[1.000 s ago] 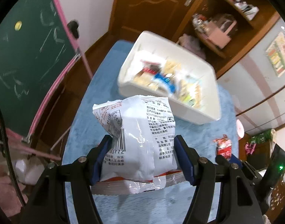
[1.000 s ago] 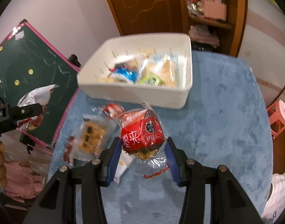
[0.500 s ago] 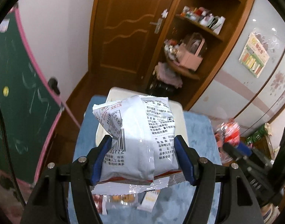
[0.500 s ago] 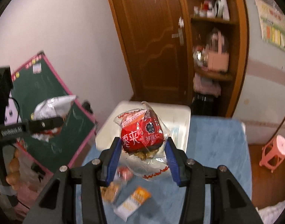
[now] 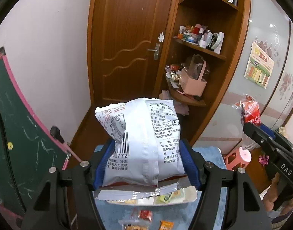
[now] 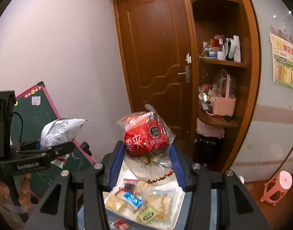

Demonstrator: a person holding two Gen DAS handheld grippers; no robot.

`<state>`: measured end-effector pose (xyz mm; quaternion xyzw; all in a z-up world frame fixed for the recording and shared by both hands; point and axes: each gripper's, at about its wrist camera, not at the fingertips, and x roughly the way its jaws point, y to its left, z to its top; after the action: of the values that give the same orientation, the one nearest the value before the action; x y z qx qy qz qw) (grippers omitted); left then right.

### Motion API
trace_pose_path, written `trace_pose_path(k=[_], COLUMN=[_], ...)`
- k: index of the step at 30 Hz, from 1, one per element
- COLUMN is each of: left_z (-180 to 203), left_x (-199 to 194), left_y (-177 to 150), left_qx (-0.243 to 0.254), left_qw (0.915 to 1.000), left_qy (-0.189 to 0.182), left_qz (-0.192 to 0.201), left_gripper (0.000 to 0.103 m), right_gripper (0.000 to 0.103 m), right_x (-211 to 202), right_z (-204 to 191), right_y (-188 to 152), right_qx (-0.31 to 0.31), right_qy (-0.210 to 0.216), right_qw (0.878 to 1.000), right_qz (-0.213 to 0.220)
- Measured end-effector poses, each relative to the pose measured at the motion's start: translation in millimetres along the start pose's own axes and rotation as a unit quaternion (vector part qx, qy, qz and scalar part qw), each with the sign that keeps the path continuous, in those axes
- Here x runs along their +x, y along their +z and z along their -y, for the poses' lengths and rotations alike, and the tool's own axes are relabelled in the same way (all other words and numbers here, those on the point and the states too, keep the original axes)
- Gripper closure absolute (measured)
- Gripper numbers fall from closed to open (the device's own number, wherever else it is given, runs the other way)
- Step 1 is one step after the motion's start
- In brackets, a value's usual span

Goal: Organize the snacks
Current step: 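Lift both bags over the white basket and release them inside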

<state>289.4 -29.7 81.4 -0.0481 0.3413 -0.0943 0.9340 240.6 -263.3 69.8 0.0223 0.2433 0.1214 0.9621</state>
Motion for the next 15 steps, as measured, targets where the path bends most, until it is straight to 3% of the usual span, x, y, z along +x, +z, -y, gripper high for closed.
trace_pose_path(k=[5, 15], left_z=[0, -11], left_x=[35, 107], left_y=[8, -16], left_qx=[0.0, -0.001], left_qw=[0.9998, 0.9965], left_qy=[0.003, 0.019], left_qz=[-0.018, -0.081], left_gripper=[0.036, 0.035], right_gripper=[0.054, 0.052], right_x=[32, 104], right_z=[2, 15], right_y=[2, -32], right_qx=[0.008, 0.023], right_qy=[-0.001, -0.017], right_qw=[1.0, 0.995], right_qz=[-0.019, -0.094])
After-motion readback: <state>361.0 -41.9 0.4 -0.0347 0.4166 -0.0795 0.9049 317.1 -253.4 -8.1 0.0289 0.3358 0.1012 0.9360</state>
